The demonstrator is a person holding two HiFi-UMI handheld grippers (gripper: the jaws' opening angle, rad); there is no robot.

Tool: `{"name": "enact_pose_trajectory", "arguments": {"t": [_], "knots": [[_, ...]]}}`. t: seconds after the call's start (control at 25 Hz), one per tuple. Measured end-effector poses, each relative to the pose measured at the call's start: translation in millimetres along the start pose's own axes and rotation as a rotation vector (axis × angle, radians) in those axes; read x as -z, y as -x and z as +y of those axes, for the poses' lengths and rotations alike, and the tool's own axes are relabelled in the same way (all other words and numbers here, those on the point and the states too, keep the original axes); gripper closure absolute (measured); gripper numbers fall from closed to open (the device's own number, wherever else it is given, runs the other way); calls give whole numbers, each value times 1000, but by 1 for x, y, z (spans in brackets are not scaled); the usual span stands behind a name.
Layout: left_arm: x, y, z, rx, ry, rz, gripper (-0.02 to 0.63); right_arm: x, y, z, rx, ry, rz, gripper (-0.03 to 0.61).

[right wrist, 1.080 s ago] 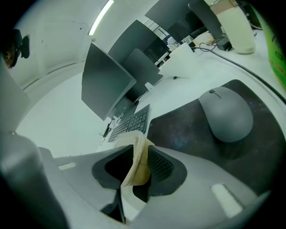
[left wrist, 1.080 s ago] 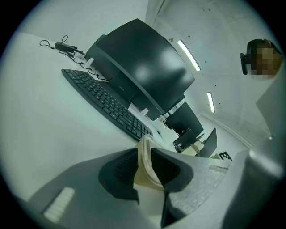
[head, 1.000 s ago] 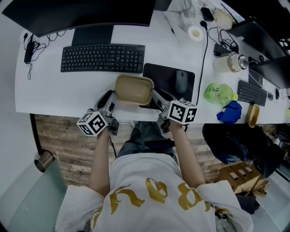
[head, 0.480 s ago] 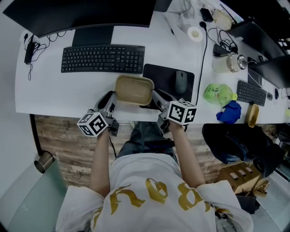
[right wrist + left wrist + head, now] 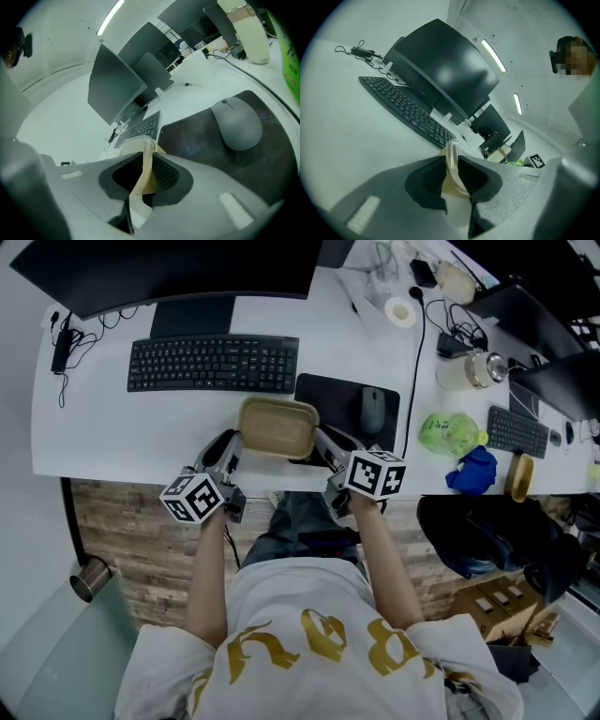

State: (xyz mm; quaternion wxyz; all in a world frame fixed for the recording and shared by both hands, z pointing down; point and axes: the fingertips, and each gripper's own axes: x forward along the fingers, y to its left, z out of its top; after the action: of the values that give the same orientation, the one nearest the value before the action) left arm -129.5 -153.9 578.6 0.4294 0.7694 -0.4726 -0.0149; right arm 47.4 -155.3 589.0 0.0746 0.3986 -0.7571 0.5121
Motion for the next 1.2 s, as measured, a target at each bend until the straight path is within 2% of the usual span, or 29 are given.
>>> {"name": "enact_pose_trajectory", "arguments": {"t": [0.52, 0.84, 1.2], "knots": [[-2, 2, -8, 14, -71, 13, 535, -5, 6, 8, 2, 26, -25, 505], [-6, 5, -17, 33, -76, 6, 535, -11, 11, 14, -3, 36, -43, 523], [-17, 16, -34, 65, -68, -45, 535, -19, 24, 28, 1, 53, -83, 523]]}}
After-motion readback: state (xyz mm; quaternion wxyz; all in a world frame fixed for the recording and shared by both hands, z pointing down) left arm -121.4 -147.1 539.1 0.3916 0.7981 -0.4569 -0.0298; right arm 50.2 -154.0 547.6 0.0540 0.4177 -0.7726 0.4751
